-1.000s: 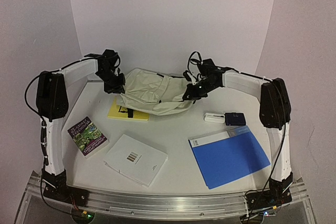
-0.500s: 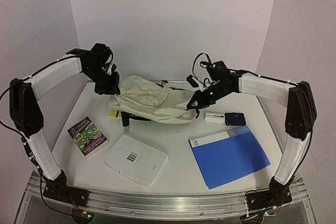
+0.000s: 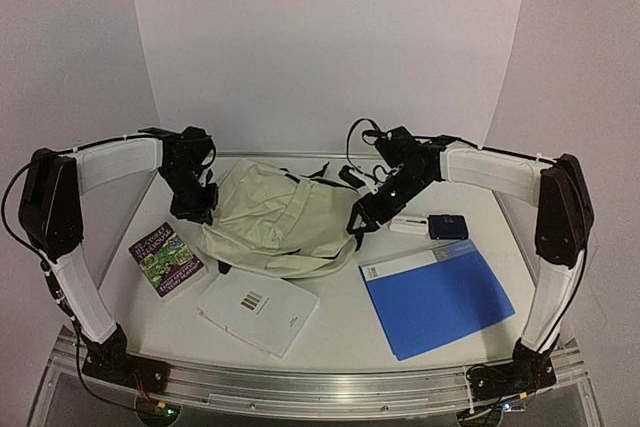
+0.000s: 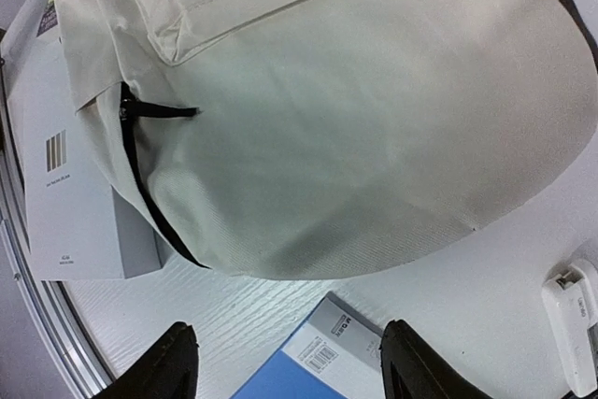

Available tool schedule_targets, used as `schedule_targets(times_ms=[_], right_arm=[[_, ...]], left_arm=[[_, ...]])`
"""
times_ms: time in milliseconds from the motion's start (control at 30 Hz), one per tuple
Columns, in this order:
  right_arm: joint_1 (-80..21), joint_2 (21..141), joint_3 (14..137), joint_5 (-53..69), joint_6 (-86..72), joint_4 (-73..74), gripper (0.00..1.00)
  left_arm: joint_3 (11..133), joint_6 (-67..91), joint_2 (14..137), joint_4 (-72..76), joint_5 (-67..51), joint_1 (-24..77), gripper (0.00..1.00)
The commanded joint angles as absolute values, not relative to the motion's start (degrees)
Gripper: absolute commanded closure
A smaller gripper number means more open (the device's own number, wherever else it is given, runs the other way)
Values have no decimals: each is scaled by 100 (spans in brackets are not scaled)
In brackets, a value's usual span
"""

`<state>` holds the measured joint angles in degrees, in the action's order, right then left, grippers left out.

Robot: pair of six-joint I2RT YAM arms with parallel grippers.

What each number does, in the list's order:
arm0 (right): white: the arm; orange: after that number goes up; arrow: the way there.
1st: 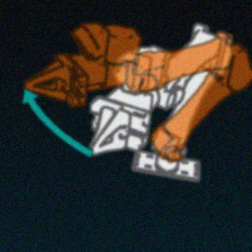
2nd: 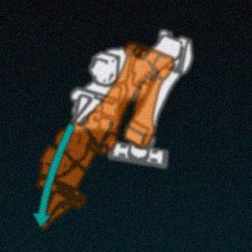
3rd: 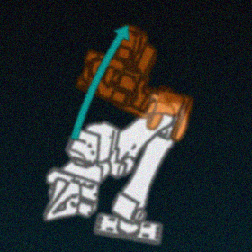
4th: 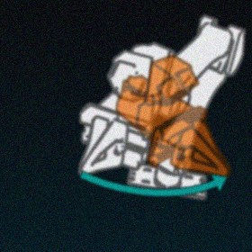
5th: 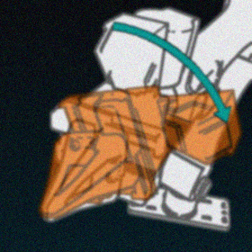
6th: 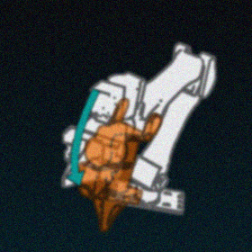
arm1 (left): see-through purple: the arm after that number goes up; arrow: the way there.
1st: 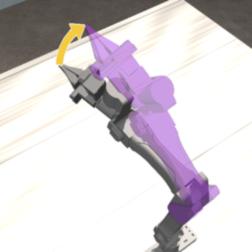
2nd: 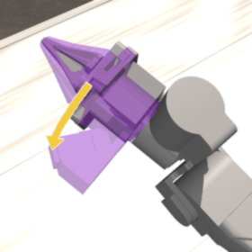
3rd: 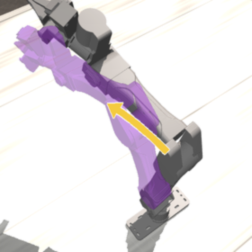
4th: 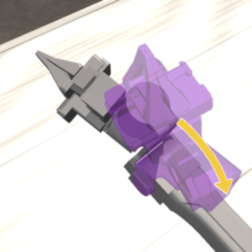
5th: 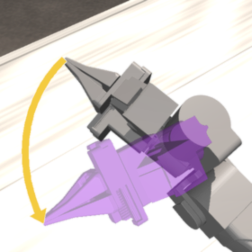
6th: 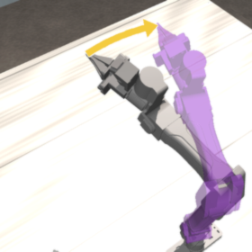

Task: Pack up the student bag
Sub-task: Adjust the student bag at the center of the board.

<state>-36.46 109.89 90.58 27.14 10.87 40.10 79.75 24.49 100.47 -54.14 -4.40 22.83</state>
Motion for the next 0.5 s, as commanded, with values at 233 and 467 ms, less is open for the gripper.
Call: schedule_targets(times_ms=[233,467], right_arm=[[-4382,12001,10573,3027,658,3595,38],[-4386,12155,10611,2919,697,3562,37]], left_arm=[[7466,2476,9291,-4422,-598,2291,100],[7476,2341,8829,-4192,-551,2287,100]])
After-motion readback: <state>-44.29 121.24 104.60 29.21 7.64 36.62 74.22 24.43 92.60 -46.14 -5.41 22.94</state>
